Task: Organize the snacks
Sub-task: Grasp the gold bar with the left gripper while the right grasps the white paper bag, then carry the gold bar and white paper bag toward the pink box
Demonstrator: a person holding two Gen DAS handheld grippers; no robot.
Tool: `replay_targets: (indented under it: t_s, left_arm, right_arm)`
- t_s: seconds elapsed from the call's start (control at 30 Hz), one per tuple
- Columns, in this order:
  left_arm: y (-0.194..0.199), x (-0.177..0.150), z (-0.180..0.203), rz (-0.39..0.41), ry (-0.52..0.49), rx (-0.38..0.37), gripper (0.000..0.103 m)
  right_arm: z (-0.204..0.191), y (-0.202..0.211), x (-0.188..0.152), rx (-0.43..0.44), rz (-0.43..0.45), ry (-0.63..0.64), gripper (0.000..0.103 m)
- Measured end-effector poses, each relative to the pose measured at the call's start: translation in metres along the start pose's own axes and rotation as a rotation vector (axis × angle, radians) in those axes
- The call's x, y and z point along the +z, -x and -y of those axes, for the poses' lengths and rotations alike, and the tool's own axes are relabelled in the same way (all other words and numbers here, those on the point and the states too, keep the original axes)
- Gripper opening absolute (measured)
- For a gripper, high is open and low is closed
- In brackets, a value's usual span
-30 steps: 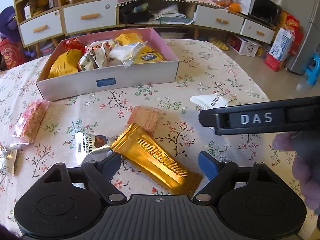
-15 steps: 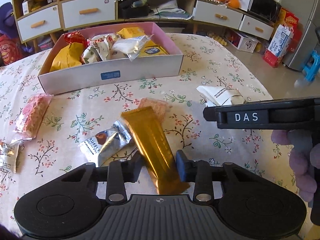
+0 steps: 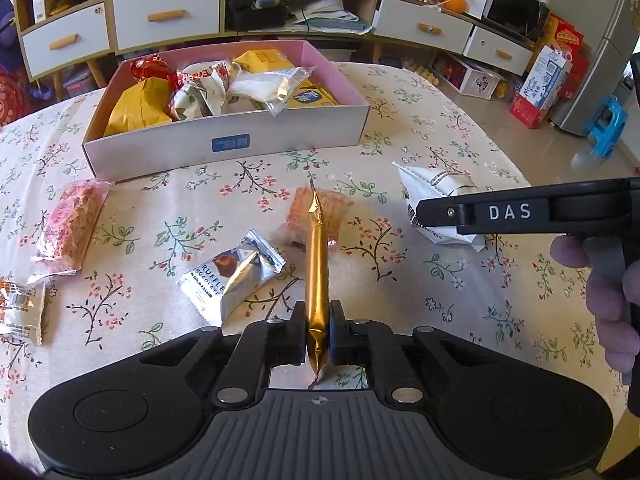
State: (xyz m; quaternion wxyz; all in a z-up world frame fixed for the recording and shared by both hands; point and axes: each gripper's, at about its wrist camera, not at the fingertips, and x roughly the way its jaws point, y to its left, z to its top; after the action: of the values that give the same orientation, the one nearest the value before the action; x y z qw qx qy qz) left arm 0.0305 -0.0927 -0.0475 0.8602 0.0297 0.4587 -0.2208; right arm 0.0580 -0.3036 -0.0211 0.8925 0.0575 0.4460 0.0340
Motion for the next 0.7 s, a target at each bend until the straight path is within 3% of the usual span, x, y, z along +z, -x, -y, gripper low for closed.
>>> replay_targets:
  t_s: [0.7]
  left_arm:
    - [0.03,0.009,-0.013,0.044,0.023,-0.108,0.007]
  right_arm:
    - [-0.006,0.026,0.009,0.106,-0.011,-0.113,0.045]
